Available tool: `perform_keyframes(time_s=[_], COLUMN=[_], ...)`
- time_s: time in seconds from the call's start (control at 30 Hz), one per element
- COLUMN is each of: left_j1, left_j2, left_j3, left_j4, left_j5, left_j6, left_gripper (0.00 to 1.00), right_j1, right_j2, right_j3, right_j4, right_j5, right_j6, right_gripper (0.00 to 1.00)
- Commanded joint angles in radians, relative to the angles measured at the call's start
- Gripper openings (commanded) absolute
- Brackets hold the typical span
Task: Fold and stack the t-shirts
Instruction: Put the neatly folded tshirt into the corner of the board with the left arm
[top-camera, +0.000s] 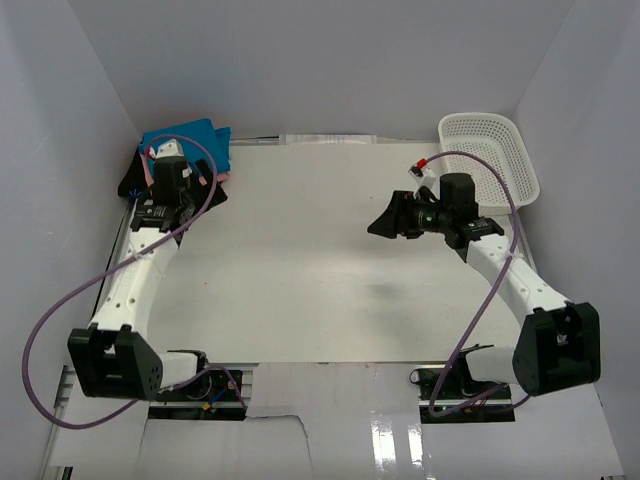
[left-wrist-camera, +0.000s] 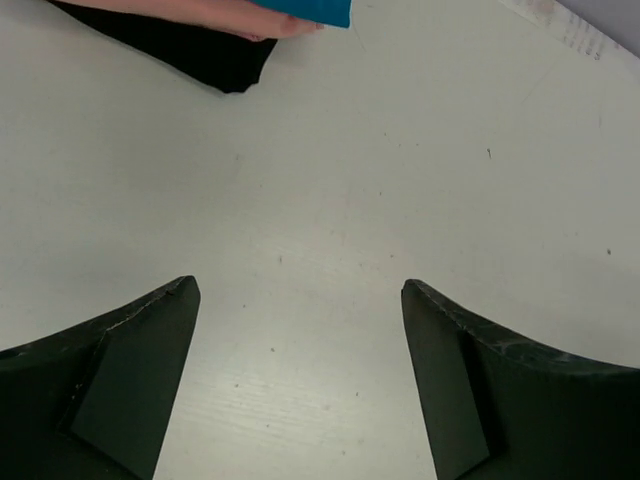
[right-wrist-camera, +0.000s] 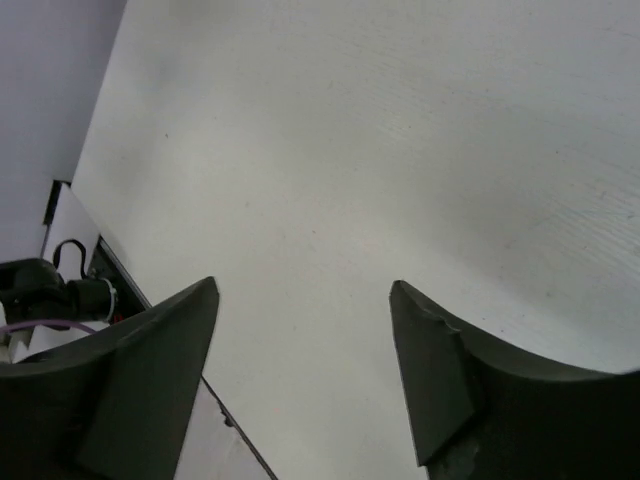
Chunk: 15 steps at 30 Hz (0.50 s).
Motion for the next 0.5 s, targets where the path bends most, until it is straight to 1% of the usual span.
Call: perform_keyframes(time_s=[0.0, 0.03, 0.07, 0.1, 0.17, 0.27, 0.37, 0.4, 0.47], left_j1=[-0.021, -0.027, -0.036, -0.040, -0.041, -0.043, -0.043, -0.043, -0.043], left_j2=[-0.177, -0.203, -0.229, -0.277, -0.315, -0.369, -0.397, -0.401, -0.406], left_j3=[-0.081, -0.098, -0.127, -0.141, -0.160, -0.180, -0.195, -0.200, -0.209], left_j4=[0.023, 0.023, 0.017, 0.015, -0.003, -0.022, -0.028, -0.028, -0.026], left_j5=[0.001, -0.002, -0.005, -0.009, -0.025, -0.034, -0.026, -0.028, -0.034], left_j6=[0.049, 0.056, 0.073, 0.081, 0.096, 0.116, 0.116, 0.115, 0.113], left_gripper=[0.93, 0.98, 0.98, 0.98, 0.98, 0.98, 0.98, 0.98, 0.98], right_j1=[0.010, 0.012, 0.012, 0.012, 0.013, 0.013, 0.013, 0.013, 0.013], right_j2=[-0.109, -0.130, -0.153, -0.188, -0.218, -0.270, -0.293, -0.299, -0.307], right_j3=[-0.029, -0.047, -0.056, -0.064, -0.078, -0.101, -0.111, -0.111, -0.111], right_j4=[-0.050, -0.052, -0.052, -0.053, -0.073, -0.073, -0.073, -0.075, -0.076], right_j5=[0.110, 0.122, 0.130, 0.141, 0.154, 0.155, 0.139, 0.136, 0.138], right_j6=[-0.077, -0.094, -0.102, -0.112, -0.128, -0.132, -0.134, -0.136, -0.139], right_gripper=[0.79, 0.85, 0.91, 0.93, 0.97, 0.98, 0.95, 0.92, 0.91])
